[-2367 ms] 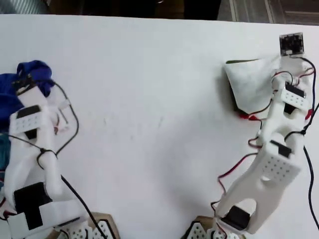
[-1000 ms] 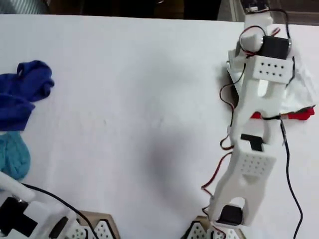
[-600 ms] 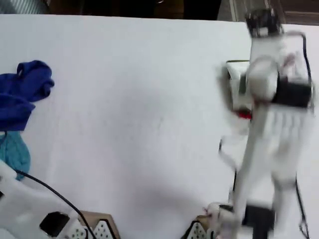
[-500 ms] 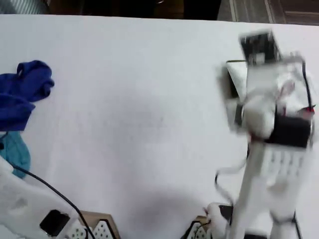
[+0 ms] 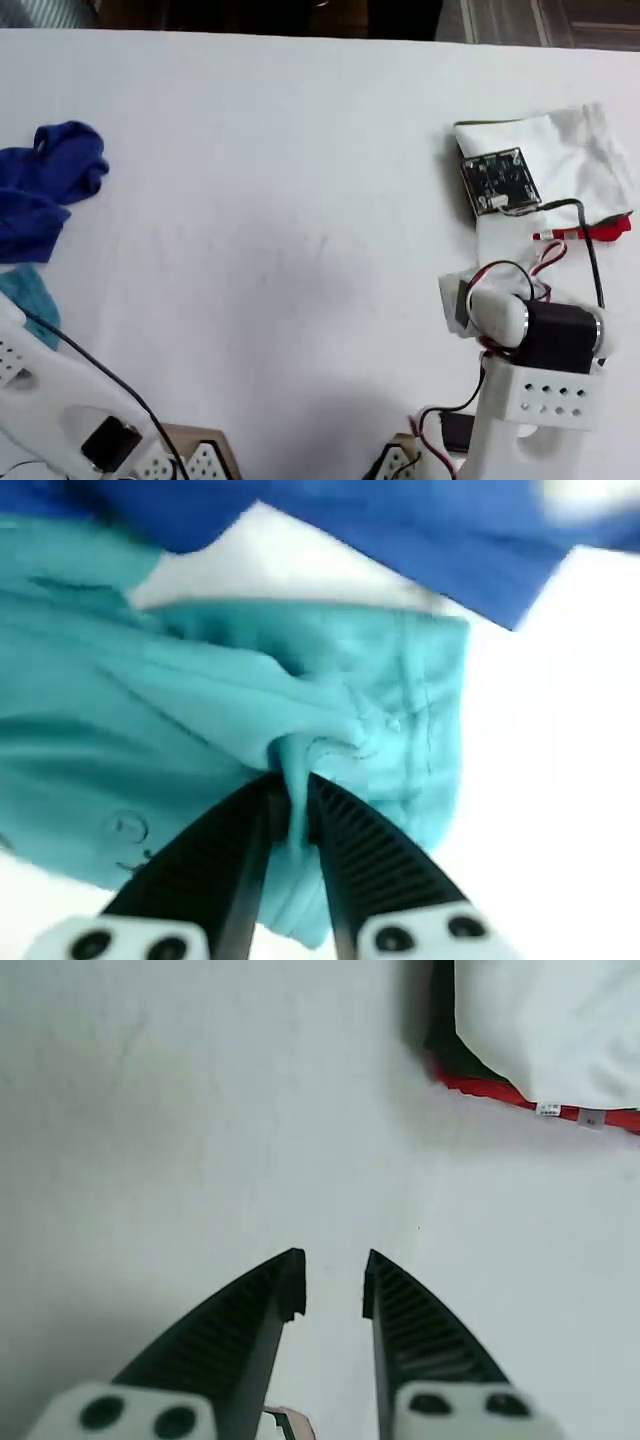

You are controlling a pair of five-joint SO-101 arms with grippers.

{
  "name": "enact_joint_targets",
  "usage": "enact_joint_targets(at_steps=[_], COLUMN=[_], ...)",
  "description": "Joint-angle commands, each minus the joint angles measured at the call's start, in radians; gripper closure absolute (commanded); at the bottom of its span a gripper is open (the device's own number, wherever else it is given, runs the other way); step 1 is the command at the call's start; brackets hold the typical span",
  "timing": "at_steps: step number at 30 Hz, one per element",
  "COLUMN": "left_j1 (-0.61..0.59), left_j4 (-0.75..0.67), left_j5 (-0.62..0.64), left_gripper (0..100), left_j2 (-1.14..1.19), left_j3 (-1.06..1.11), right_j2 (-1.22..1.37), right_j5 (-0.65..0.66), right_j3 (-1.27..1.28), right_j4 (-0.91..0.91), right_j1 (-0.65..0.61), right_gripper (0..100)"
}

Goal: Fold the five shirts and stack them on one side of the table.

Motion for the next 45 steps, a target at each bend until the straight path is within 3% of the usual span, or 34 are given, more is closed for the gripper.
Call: enact_joint_targets(at_steps=[1, 6, 10, 15, 20, 27, 32, 39, 45], left_j1=[0.012, 0.051, 0.155, 0.463, 0.821, 1.025, 1.076, 1.131, 1.238], left_j4=[0.049, 0.049, 0.049, 0.040, 0.028, -0.044, -0.124, -0.388, -0.476], left_j5=[0.057, 0.157, 0.203, 0.201, 0.201, 0.201, 0.203, 0.206, 0.204], left_gripper=[97, 97, 97, 97, 97, 97, 97, 97, 97], left_j2=[-0.104, -0.396, -0.724, -1.051, -1.215, -1.221, -1.129, -1.048, -1.036], left_j3=[-0.117, -0.168, -0.168, -0.168, -0.173, -0.153, -0.071, -0.050, -0.042], right_j2=[0.051, 0.134, 0.147, 0.156, 0.156, 0.148, 0.148, 0.148, 0.148], right_j5=[0.006, 0.006, 0.006, 0.006, 0.006, 0.006, 0.006, 0.006, 0.006], right_j3=[0.023, 0.141, 0.206, 0.259, 0.356, 0.488, 0.505, 0.506, 0.506], right_j4=[-0.041, -0.174, -0.298, -0.398, -0.450, -0.461, -0.458, -0.456, -0.460], right_j1=[0.005, 0.004, 0.005, 0.004, 0.002, 0.005, 0.007, 0.007, 0.038], right_gripper=[89.8, 89.9, 89.9, 89.9, 89.9, 89.8, 89.8, 89.9, 89.9])
